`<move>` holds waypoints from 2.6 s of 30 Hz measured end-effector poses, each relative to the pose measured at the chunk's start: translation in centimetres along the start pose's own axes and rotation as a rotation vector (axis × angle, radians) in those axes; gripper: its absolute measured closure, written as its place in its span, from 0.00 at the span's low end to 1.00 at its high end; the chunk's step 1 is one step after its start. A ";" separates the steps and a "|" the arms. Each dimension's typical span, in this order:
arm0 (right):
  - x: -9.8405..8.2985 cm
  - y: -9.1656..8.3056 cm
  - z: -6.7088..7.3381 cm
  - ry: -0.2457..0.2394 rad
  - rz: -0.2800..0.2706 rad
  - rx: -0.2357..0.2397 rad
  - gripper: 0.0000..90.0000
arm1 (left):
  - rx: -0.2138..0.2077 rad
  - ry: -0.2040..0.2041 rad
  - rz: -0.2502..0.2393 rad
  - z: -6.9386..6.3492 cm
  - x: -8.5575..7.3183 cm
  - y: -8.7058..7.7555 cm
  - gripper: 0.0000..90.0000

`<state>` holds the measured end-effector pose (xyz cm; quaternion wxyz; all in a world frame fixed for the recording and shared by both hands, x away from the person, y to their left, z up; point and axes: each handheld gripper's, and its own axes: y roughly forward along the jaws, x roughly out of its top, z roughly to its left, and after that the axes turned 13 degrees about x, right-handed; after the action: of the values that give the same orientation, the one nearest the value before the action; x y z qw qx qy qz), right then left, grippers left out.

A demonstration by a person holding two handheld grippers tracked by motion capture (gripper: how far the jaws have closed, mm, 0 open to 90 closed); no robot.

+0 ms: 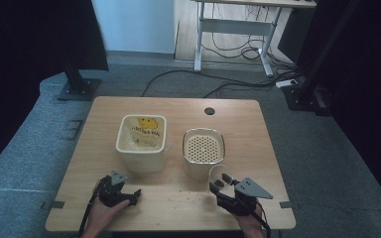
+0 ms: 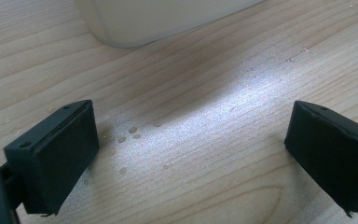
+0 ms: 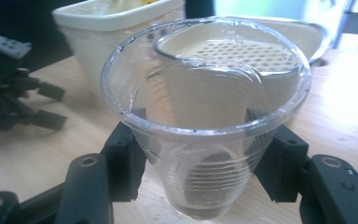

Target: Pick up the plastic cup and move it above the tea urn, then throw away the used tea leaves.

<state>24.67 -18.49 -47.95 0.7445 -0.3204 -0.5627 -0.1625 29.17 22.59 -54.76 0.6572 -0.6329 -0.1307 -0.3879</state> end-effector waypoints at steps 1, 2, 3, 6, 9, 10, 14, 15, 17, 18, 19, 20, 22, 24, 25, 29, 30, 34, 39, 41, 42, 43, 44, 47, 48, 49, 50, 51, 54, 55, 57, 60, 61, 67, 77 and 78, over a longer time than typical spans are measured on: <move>0.0 0.0 0.0 0.000 0.000 0.000 0.46 | 0.000 0.000 0.000 0.0 0.0 0.0 0.03; 0.3 -0.4 -0.2 0.004 -0.011 -0.008 0.47 | -0.001 0.001 0.000 0.0 0.0 0.0 0.03; 0.4 -0.5 -0.3 0.003 -0.014 -0.014 0.47 | -0.001 0.001 0.000 0.0 0.0 0.0 0.03; 0.8 -0.9 -0.5 -0.002 -0.028 -0.028 0.47 | -0.001 0.001 0.000 0.0 0.0 0.0 0.03; 1.3 -1.1 -0.6 -0.008 -0.045 -0.043 0.47 | -0.002 0.001 0.000 0.0 0.0 0.0 0.03; 1.3 -1.1 -0.6 -0.008 -0.045 -0.043 0.47 | -0.002 0.001 0.000 0.0 0.0 0.0 0.03; 2.7 -1.8 -0.8 -0.029 -0.075 -0.088 0.47 | -0.002 0.004 0.002 0.0 0.0 0.0 0.03; 2.7 -1.8 -0.8 -0.029 -0.075 -0.088 0.47 | -0.002 0.003 0.001 0.0 0.0 0.0 0.03; 3.8 -2.2 -1.3 -0.025 -0.091 -0.110 0.47 | -0.002 0.006 0.002 0.1 0.0 0.0 0.03; 3.8 -2.2 -1.3 -0.025 -0.091 -0.110 0.47 | -0.002 0.006 0.002 0.1 0.0 0.0 0.03; 4.1 -2.3 -1.5 -0.025 -0.093 -0.118 0.47 | -0.002 0.005 0.002 0.1 0.0 0.0 0.03; 4.5 -2.3 -1.7 -0.030 -0.092 -0.133 0.47 | -0.002 0.004 0.001 0.0 0.0 0.0 0.03; 5.5 -2.1 -2.3 -0.040 -0.082 -0.169 0.46 | -0.002 0.003 0.001 0.0 0.0 0.0 0.03; 5.8 -2.1 -2.5 -0.037 -0.078 -0.179 0.46 | -0.001 0.002 0.001 0.0 0.0 0.0 0.03; 6.5 -1.9 -2.9 -0.043 -0.067 -0.200 0.46 | -0.003 0.000 0.001 0.0 0.0 0.0 0.03; 7.5 -1.6 -3.2 -0.072 -0.051 -0.241 0.46 | -0.003 0.004 0.001 0.0 0.0 0.0 0.03; 7.8 -1.5 -3.3 -0.084 -0.044 -0.254 0.46 | -0.002 0.001 0.000 0.0 0.0 0.0 0.03; 8.9 -0.8 -3.2 -0.160 -0.002 -0.315 0.46 | -0.001 0.005 0.001 0.0 0.0 0.0 0.03; 9.9 0.7 -3.1 -0.217 0.051 -0.335 0.46 | -0.002 0.002 0.000 0.0 0.0 0.0 0.03; 10.3 1.2 -3.1 -0.244 0.075 -0.345 0.46 | -0.002 0.003 0.000 0.0 0.0 0.0 0.03; 10.4 1.5 -3.0 -0.261 0.088 -0.352 0.46 | -0.002 0.004 0.000 0.0 0.0 0.0 0.03; 10.6 1.9 -3.0 -0.282 0.107 -0.361 0.46 | -0.002 0.003 0.000 0.0 0.0 0.0 0.03; 10.7 2.0 -2.9 -0.292 0.119 -0.368 0.46 | -0.002 0.003 0.000 0.0 0.0 0.0 0.03; 10.9 2.6 -3.0 -0.308 0.148 -0.377 0.46 | -0.002 0.004 0.000 0.0 0.0 0.0 0.03; 10.9 2.8 -3.1 -0.314 0.162 -0.386 0.46 | -0.002 0.003 0.000 0.0 0.0 0.0 0.03; 10.9 3.0 -3.1 -0.327 0.175 -0.396 0.46 | -0.002 0.003 0.000 0.0 0.0 0.0 0.03; 10.8 3.1 -3.1 -0.339 0.189 -0.405 0.46 | -0.001 0.005 0.000 0.0 0.0 0.0 0.03; 10.8 3.2 -3.1 -0.345 0.200 -0.413 0.46 | -0.001 0.004 0.000 0.0 0.0 0.0 0.03; 10.8 3.4 -3.1 -0.359 0.215 -0.421 0.46 | -0.002 0.006 0.000 0.0 0.0 0.0 0.03; 10.8 3.5 -3.1 -0.376 0.234 -0.437 0.46 | -0.001 0.007 0.000 0.1 0.0 0.0 0.03; 11.0 3.8 -3.0 -0.403 0.259 -0.456 0.46 | -0.002 0.004 0.000 0.0 0.0 0.0 0.03; 11.2 4.3 -2.9 -0.446 0.301 -0.483 0.46 | -0.001 0.003 0.000 0.0 0.0 0.0 0.03; 11.4 4.6 -2.8 -0.469 0.325 -0.495 0.46 | -0.001 0.003 0.000 0.0 0.0 0.0 0.03; 11.7 6.3 -1.8 -0.594 0.422 -0.519 0.46 | -0.002 0.003 0.000 0.0 0.0 0.0 0.03; 11.5 7.5 -1.4 -0.669 0.483 -0.539 0.46 | -0.003 0.005 0.000 0.0 0.0 0.0 0.03; 11.5 7.5 -1.5 -0.681 0.487 -0.546 0.46 | -0.003 0.005 0.000 0.0 0.0 0.0 0.03</move>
<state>33.91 -12.52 -39.55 0.4240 -0.6605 -0.6196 -0.0114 29.13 22.64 -54.76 0.6564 -0.6331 -0.1286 -0.3897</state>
